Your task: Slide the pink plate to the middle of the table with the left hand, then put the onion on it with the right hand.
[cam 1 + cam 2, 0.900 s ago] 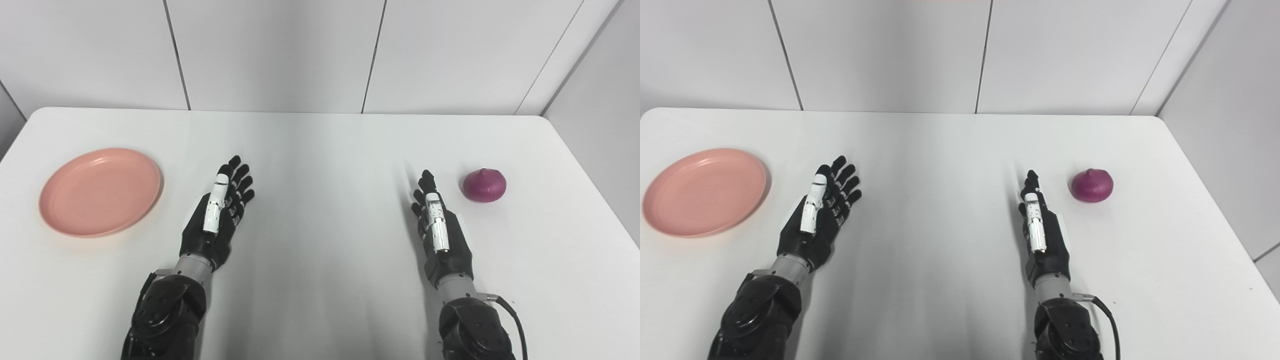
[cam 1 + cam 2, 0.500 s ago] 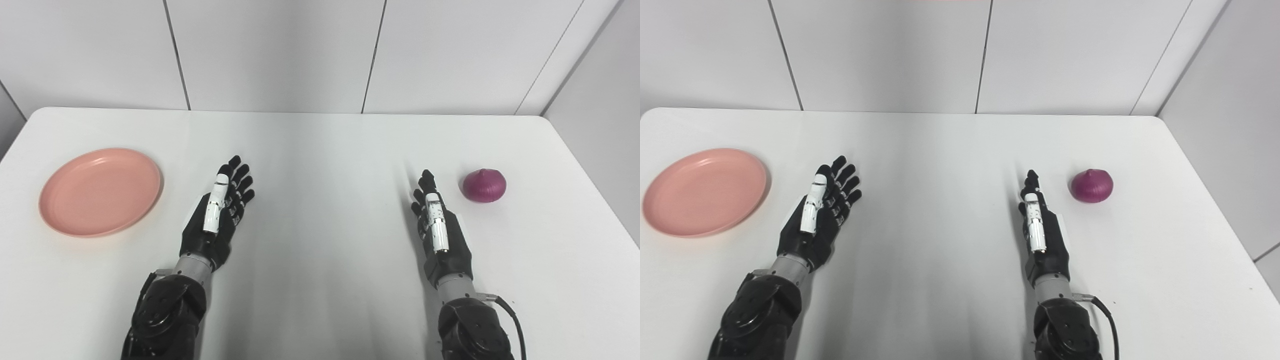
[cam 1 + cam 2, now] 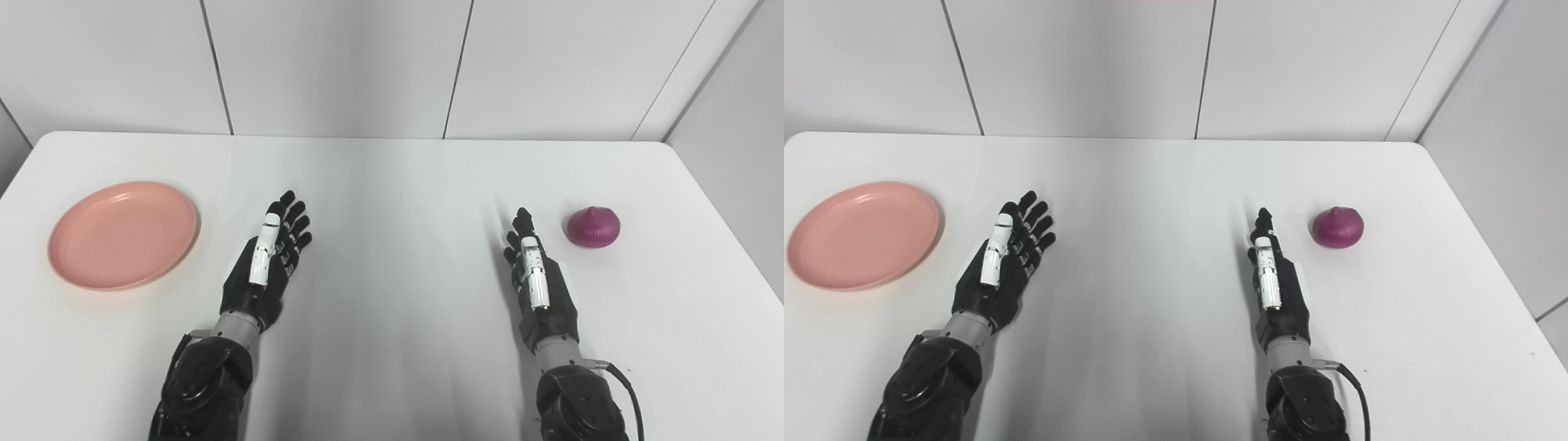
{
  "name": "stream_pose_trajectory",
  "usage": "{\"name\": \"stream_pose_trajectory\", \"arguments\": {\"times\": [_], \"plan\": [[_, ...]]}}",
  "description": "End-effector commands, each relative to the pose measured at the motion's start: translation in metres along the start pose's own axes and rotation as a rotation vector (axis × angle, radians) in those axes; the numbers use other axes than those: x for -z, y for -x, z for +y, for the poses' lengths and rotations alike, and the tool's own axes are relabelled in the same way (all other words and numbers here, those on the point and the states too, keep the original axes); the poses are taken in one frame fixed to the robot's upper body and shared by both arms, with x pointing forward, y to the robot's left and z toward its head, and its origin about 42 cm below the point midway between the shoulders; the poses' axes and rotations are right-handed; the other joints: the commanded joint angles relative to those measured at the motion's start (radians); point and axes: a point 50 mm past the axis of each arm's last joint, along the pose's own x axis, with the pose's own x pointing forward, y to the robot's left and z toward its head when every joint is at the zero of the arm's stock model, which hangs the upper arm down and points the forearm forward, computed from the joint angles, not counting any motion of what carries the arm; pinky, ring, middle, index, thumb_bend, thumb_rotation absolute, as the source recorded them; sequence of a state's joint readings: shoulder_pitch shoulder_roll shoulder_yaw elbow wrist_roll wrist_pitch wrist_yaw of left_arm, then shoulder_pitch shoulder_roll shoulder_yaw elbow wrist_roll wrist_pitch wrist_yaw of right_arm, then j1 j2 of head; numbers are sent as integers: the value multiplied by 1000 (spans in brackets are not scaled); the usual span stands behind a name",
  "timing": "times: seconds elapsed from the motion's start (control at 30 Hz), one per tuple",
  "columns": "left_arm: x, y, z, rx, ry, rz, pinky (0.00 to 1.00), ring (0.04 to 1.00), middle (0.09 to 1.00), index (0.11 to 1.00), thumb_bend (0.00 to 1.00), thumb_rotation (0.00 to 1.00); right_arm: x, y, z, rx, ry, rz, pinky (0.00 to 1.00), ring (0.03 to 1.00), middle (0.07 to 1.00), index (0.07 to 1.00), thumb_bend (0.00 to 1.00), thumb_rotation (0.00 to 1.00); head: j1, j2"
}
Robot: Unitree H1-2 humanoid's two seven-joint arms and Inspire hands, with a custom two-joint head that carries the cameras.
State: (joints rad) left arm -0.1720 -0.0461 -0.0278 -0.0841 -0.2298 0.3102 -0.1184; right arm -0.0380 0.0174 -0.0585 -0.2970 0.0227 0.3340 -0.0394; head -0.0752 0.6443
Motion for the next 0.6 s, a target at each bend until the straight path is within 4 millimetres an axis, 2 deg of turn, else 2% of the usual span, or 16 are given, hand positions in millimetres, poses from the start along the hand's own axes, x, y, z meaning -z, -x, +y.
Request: {"name": "stream_pose_trajectory", "arguments": {"times": [0.0, 0.57], "plan": [[-6, -2, -4, 20, -8, -55, 1000, 1000, 1000, 1000, 409, 1000, -12, -1, 2, 0, -5, -89, 1000, 1000, 1000, 1000, 262, 1000, 1, -1], [-6, -3, -5, 15, -4, -53, 1000, 1000, 1000, 1000, 406, 1000, -12, -1, 2, 0, -8, -90, 1000, 1000, 1000, 1000, 257, 1000, 1, -1]]}}
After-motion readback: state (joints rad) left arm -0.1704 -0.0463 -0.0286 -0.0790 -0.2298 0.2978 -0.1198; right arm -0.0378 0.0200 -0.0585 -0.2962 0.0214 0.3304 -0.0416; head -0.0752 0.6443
